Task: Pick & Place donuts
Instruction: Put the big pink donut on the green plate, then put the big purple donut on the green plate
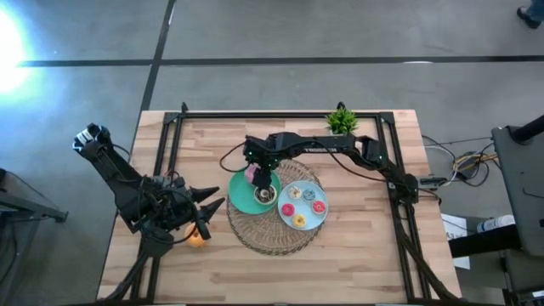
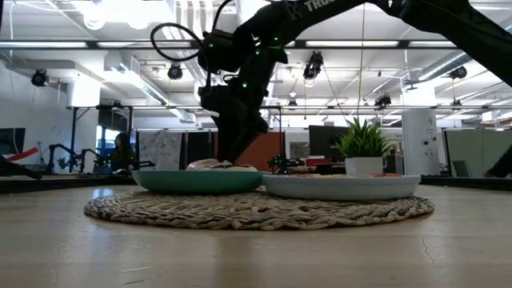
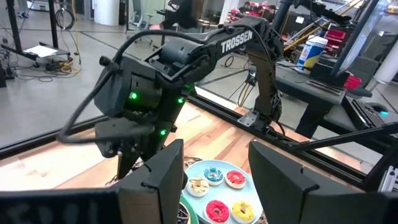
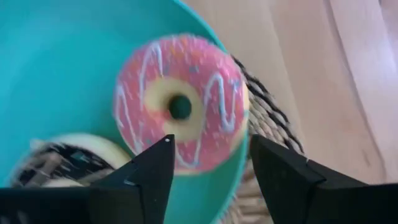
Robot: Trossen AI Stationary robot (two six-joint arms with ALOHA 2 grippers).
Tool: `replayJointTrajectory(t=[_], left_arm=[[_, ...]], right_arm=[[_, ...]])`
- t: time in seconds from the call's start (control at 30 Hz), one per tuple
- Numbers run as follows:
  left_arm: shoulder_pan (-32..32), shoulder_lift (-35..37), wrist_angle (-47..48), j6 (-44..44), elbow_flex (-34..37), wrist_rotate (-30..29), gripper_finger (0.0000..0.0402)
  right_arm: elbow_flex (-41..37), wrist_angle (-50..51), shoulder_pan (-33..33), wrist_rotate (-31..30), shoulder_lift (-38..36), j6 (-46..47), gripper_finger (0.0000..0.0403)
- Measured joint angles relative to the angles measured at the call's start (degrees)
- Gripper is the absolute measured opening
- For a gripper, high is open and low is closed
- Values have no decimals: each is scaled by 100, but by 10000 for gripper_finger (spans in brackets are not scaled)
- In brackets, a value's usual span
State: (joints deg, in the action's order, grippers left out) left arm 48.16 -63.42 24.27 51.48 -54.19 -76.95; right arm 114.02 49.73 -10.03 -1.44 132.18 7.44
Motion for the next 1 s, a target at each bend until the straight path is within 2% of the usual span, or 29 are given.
replayJointTrajectory(t=[0.2,0.27,0.33,0.5,0.6,0.67,0.9,1.0], left_arm=[[0,0,201,105,1,2,156],[-7,0,407,374,2,175,156],[-47,-1,797,882,3,773,156],[-251,-408,2339,2581,9,3249,154],[-204,-952,2946,2815,11,4384,148],[-85,-1326,3084,2828,13,4830,141],[721,-2206,2950,3322,-216,4727,123],[1011,-2438,2953,3807,-246,4843,123]], right_arm=[[0,355,1,-447,-22,-292,231],[-4,366,1,-473,-69,-402,237],[-4,367,7,-476,-199,-576,241],[-69,296,32,-478,-677,-1050,240],[-120,217,29,-491,-936,-1253,235],[-169,185,29,-587,-1126,-1410,233],[-697,143,27,-773,-1823,-1561,233],[-1119,-26,27,-782,-2197,-1580,234]])
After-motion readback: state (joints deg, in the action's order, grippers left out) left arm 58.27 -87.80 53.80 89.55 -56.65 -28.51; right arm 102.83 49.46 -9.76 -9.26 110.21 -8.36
